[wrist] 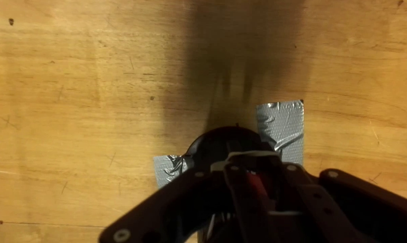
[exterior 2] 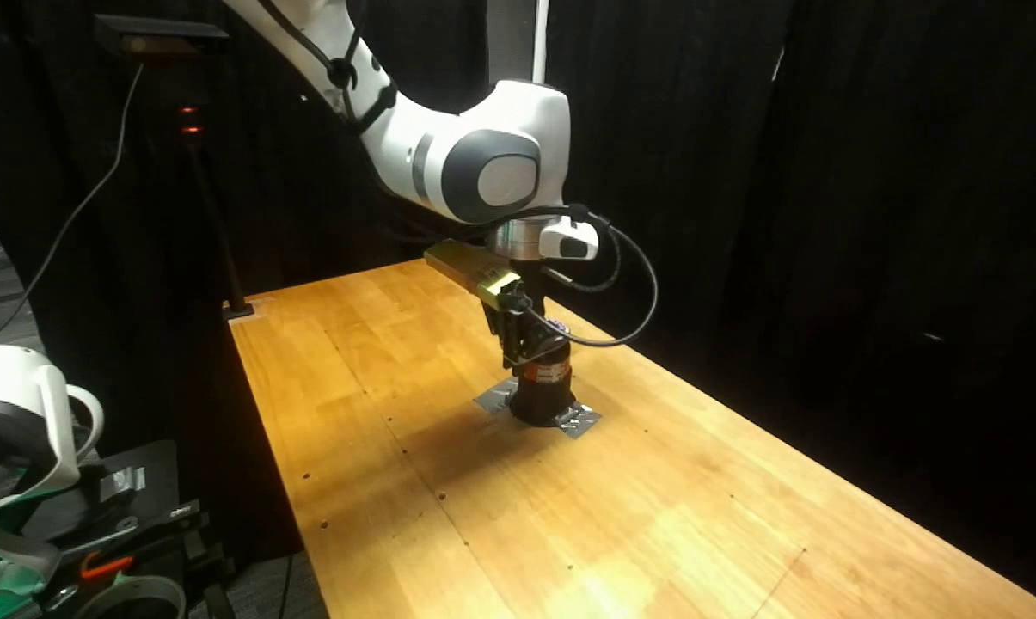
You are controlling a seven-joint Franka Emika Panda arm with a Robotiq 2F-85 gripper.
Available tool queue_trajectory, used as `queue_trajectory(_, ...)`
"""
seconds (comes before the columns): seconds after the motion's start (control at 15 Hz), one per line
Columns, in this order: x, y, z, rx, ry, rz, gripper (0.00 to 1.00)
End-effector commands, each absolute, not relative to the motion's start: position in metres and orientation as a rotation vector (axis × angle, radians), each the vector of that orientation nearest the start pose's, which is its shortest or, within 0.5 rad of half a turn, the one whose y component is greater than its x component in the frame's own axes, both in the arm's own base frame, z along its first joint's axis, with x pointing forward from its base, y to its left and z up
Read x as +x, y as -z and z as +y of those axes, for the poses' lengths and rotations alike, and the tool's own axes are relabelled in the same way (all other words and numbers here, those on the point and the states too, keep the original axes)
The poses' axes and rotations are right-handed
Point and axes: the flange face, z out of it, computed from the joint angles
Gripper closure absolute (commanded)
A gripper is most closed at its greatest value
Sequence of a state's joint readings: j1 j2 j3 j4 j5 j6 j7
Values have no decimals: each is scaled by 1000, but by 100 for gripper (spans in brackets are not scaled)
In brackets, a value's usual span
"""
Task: Put the elastic band on the cup
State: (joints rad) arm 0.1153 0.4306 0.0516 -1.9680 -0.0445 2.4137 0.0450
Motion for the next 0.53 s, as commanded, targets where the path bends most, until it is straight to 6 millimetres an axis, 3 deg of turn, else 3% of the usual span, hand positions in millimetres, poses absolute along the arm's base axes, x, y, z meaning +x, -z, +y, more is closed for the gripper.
queue_trajectory(0.0, 577, -259, 105, -3165, 199, -229, 79)
queue_trajectory(0.47, 539, -248, 113, -3101, 623, -201, 80)
